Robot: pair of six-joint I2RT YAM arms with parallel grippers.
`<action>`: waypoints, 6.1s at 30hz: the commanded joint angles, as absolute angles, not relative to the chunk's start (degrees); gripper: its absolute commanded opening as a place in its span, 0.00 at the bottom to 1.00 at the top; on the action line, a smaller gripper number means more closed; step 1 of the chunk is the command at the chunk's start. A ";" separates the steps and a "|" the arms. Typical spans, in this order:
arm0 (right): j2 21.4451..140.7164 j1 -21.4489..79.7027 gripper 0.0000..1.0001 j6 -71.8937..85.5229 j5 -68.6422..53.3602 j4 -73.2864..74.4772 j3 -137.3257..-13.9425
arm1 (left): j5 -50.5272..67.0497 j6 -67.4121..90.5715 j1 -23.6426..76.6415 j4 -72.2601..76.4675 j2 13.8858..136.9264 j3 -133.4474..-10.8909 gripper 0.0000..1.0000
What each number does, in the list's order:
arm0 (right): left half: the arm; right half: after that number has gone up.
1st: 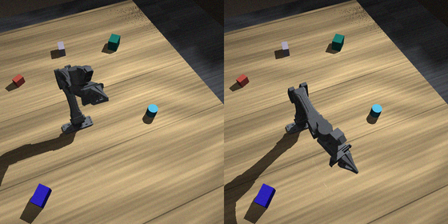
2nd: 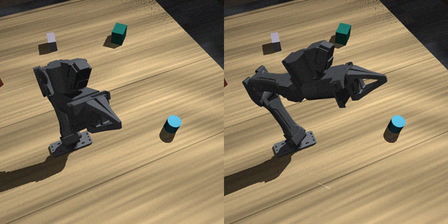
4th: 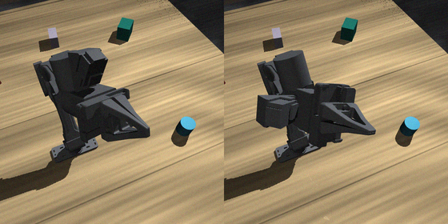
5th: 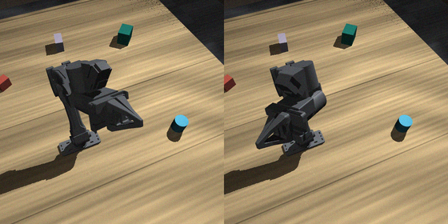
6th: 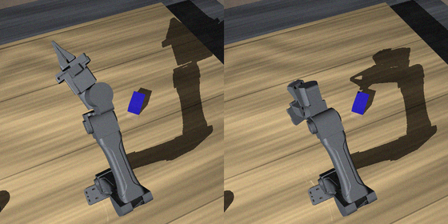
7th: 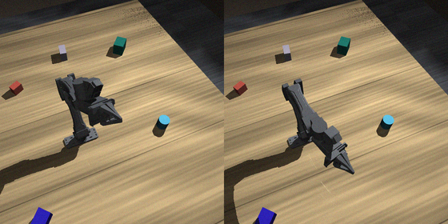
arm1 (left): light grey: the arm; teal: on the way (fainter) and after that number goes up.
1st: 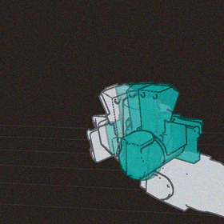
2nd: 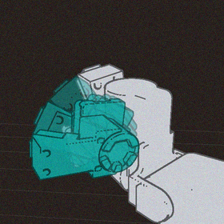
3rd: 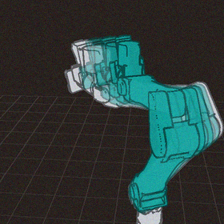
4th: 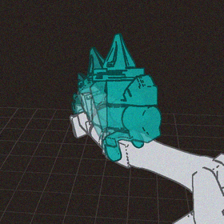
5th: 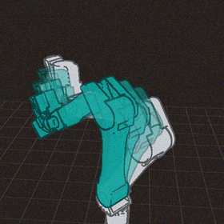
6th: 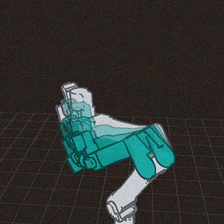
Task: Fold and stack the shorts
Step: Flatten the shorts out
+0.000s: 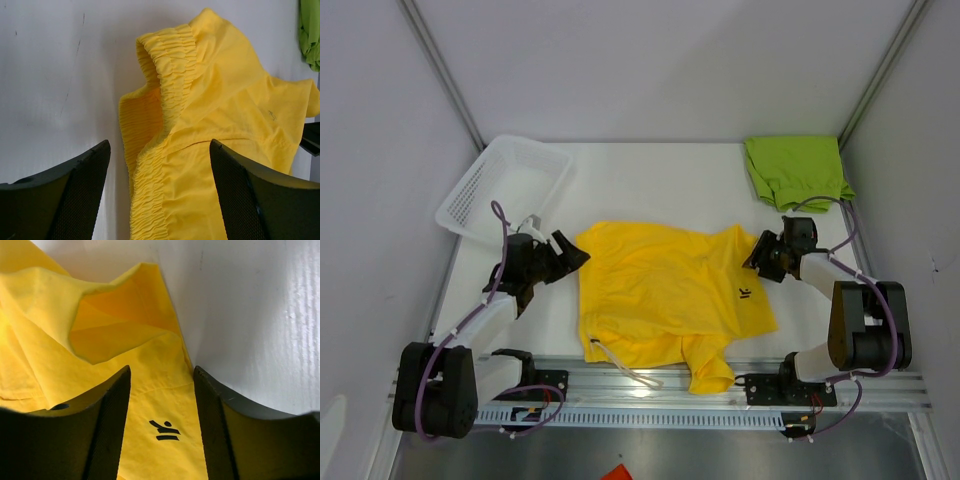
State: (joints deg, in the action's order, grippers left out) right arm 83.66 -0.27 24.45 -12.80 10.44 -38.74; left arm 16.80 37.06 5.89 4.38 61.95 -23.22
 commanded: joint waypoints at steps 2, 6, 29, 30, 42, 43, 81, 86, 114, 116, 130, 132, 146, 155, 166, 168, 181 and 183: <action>83.41 1.13 0.52 23.38 -7.91 17.75 -39.20 | 17.49 36.56 6.15 7.38 62.31 -22.50 0.81; 83.06 2.11 0.46 23.56 -5.37 19.59 -39.20 | 18.10 36.65 6.24 7.82 62.58 -22.32 0.81; 84.63 5.45 0.49 24.43 0.00 22.33 -41.66 | 19.60 35.33 6.15 8.70 63.90 -22.59 0.80; 84.99 5.80 0.49 24.35 0.00 22.32 -41.92 | 19.43 35.33 6.15 8.79 63.81 -22.59 0.80; 87.37 9.93 0.07 25.40 6.50 25.31 -44.65 | 19.51 34.98 6.15 8.61 63.55 -22.33 0.80; 86.75 10.02 0.06 25.57 6.85 25.57 -44.65 | 19.51 35.07 6.15 8.61 63.54 -22.41 0.80; 69.79 9.76 0.00 23.38 5.71 31.12 -49.05 | 23.64 37.53 9.23 17.41 69.69 -20.20 0.19; 66.19 4.77 0.00 23.91 1.50 28.04 -44.57 | 22.77 37.79 9.05 12.84 66.37 -23.46 0.00; 51.24 -11.69 0.00 24.52 -12.92 22.59 -44.73 | 30.75 43.06 5.80 -5.45 42.54 -35.58 0.00; 50.54 -13.35 0.00 24.61 -15.20 23.02 -47.89 | 31.90 43.85 5.63 -5.19 41.14 -37.96 0.00; 38.15 -20.30 0.00 34.28 -25.75 14.59 -62.91 | 30.06 44.74 3.52 -5.02 32.26 -61.51 0.00; 37.18 -20.30 0.00 34.28 -25.93 15.03 -68.78 | 30.41 44.21 3.52 -3.78 31.99 -66.26 0.00; 27.86 -11.08 0.00 27.86 -16.10 23.72 -95.17 | 28.30 35.42 3.52 -16.68 31.28 -98.77 0.00; 33.04 -3.87 0.00 26.46 -9.77 41.47 -105.65 | 25.58 36.12 4.04 -24.26 31.56 -95.85 0.00; 28.22 1.32 0.00 32.60 -3.86 40.00 -61.86 | 19.96 43.41 4.04 -12.34 19.87 -42.11 0.00; 28.04 1.32 0.00 33.66 -5.62 33.45 -54.79 | 19.25 45.08 4.04 -8.02 18.02 -33.37 0.00; 61.24 0.88 0.00 37.79 -7.38 -10.80 -34.63 | 9.05 45.27 4.13 36.54 45.76 -11.24 0.00; 66.69 0.88 0.00 37.97 -8.08 -15.10 -36.11 | 8.96 44.30 4.13 41.19 53.30 -13.70 0.00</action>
